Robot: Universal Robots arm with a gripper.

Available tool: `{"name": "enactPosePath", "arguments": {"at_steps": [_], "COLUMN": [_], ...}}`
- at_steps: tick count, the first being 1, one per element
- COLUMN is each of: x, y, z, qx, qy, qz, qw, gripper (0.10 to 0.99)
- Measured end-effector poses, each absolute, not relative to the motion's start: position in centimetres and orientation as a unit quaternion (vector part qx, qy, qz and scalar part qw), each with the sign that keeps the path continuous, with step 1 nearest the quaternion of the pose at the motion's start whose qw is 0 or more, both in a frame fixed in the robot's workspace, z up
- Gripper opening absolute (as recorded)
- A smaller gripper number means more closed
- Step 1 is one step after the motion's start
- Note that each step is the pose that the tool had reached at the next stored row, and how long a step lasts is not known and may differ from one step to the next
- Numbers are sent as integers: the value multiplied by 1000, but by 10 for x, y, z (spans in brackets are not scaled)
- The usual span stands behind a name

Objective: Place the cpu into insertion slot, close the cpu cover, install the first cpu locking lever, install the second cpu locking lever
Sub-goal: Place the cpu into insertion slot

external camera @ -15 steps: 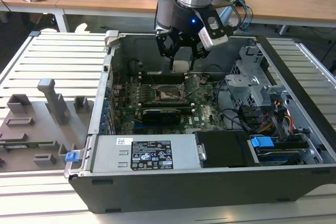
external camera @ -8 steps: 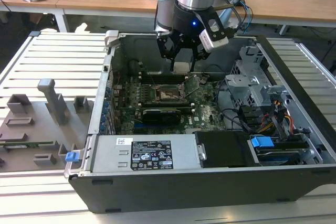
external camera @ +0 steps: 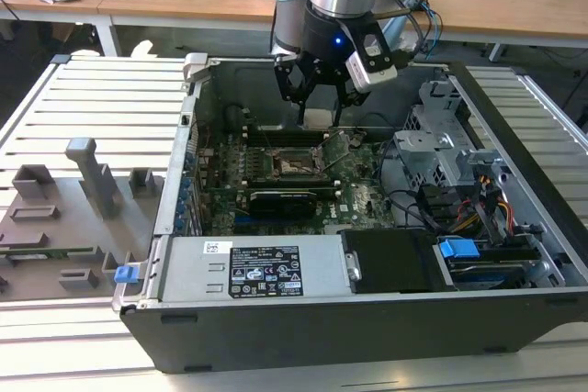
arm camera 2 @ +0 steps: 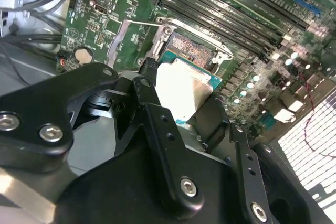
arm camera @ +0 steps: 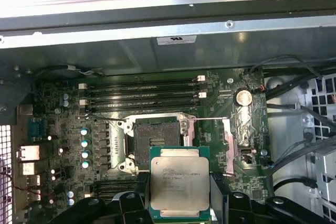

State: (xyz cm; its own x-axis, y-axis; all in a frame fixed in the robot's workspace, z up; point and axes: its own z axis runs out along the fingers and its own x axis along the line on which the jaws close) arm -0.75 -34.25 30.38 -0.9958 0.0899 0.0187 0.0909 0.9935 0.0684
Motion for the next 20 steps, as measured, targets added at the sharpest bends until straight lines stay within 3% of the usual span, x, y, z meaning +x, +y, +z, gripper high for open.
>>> {"name": "enactPosePath", "arguments": {"at_steps": [20], "x": [-8], "y": [-343], "z": [303], "qx": [-207], "qy": [-978], "qz": [-25], "qw": [2], "gripper": [541]}}
